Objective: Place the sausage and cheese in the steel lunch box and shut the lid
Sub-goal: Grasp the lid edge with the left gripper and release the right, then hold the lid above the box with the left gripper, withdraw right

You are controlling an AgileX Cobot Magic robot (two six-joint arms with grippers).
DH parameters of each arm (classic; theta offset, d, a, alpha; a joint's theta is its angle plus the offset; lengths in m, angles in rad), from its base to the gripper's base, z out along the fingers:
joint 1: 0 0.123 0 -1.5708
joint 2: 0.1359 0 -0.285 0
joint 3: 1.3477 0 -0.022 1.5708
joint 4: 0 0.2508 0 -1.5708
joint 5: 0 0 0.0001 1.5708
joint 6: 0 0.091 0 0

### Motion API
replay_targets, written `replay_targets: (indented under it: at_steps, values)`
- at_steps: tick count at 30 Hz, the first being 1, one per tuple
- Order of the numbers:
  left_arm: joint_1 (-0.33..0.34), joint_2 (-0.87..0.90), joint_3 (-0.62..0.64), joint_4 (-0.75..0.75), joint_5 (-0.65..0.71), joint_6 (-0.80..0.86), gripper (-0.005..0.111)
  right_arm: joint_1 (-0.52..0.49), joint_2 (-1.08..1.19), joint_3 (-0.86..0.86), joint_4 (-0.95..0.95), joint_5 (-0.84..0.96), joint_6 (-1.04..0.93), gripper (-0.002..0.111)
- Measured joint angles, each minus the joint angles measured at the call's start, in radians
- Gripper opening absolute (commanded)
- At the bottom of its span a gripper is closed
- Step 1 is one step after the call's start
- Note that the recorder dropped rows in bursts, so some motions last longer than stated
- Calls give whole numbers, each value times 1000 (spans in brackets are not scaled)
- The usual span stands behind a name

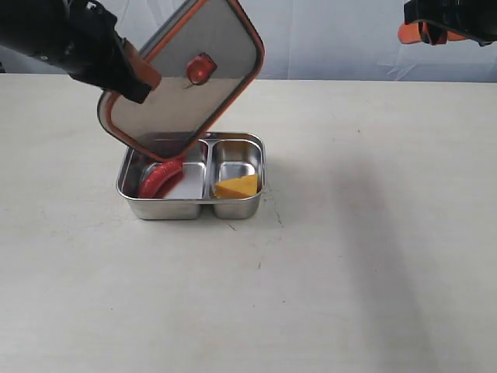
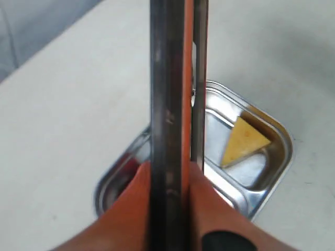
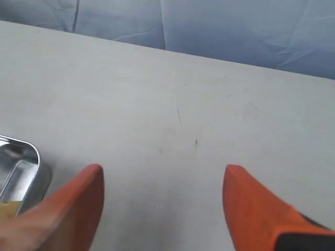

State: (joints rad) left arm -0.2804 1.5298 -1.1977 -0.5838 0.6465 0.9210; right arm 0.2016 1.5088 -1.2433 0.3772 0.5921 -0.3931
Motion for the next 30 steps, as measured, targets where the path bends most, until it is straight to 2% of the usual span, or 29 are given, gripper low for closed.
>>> replay_targets:
  at_steps: [5, 11, 18, 24, 30]
  values:
    - [-7, -35, 0, 139, -46, 4, 0, 0, 0, 0, 6, 6, 31, 62]
    - [-88, -35, -2, 409, -56, -3, 0, 0, 0, 0, 96, 33, 201, 62]
    - [-173, -35, -2, 701, -80, -185, 0, 0, 49, 0, 376, 206, 260, 62]
    - [-207, -35, -2, 934, -80, -383, 0, 1, 78, 0, 713, 278, 264, 62]
    - [-235, -35, -2, 1002, -97, -453, 0, 52, 78, 0, 944, 244, 266, 62]
